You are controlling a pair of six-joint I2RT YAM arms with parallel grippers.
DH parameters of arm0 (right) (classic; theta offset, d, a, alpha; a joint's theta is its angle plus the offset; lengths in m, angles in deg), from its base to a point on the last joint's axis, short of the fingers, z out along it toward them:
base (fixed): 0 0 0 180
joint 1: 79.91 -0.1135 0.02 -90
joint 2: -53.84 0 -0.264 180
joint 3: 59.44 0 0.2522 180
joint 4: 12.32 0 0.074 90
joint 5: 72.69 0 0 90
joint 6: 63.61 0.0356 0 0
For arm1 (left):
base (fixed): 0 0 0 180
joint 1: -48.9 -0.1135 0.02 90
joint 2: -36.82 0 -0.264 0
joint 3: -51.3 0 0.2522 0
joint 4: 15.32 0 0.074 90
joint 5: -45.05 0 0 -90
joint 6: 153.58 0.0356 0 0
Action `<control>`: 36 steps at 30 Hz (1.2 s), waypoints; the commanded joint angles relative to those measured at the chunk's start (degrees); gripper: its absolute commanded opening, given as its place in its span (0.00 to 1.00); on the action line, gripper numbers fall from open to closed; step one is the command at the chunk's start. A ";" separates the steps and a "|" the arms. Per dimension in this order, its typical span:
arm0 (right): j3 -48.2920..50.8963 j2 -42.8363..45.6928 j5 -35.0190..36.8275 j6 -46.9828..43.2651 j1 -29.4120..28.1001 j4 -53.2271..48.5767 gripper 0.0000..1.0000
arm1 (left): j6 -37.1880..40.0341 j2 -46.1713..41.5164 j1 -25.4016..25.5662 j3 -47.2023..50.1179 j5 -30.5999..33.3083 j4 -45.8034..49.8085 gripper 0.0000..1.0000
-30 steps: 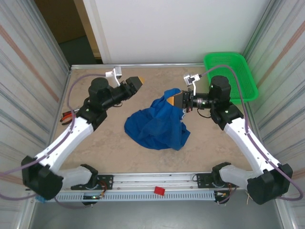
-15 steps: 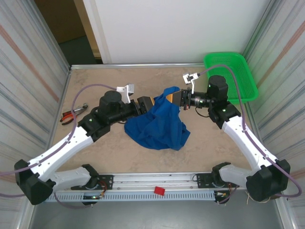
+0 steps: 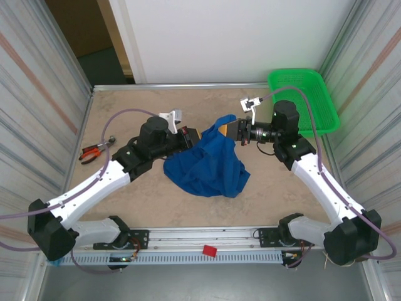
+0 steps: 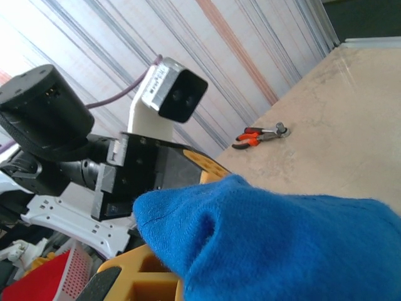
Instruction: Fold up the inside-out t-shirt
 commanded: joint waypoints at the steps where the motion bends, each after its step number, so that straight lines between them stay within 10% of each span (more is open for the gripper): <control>1: 1.63 1.71 1.06 1.63 1.49 2.09 0.02 | 0.90 -2.06 0.21 -3.39 -0.95 -4.43 0.00; 3: 2.93 1.93 2.24 2.92 3.33 3.07 0.39 | 0.78 -4.11 0.21 -3.41 -1.01 -6.29 0.00; 5: 4.68 1.61 1.93 5.65 5.40 6.38 0.47 | 0.53 -5.86 0.21 -3.16 -1.46 -8.53 0.00; 11: 6.12 0.00 0.35 9.83 6.34 12.34 0.00 | -0.13 -7.97 0.21 -2.71 -4.13 -12.59 0.00; 20: 8.75 4.60 -0.47 13.58 9.96 16.88 0.00 | 4.15 -15.43 -3.95 2.67 3.37 -7.00 0.00; 30: 6.08 4.64 -7.39 19.79 3.14 28.15 0.00 | 2.15 -10.08 -6.98 13.32 -3.14 -12.46 0.00; 36: 6.51 4.65 -5.84 16.43 2.48 23.29 0.00 | 6.57 -9.07 -6.33 9.62 -4.74 -11.53 0.56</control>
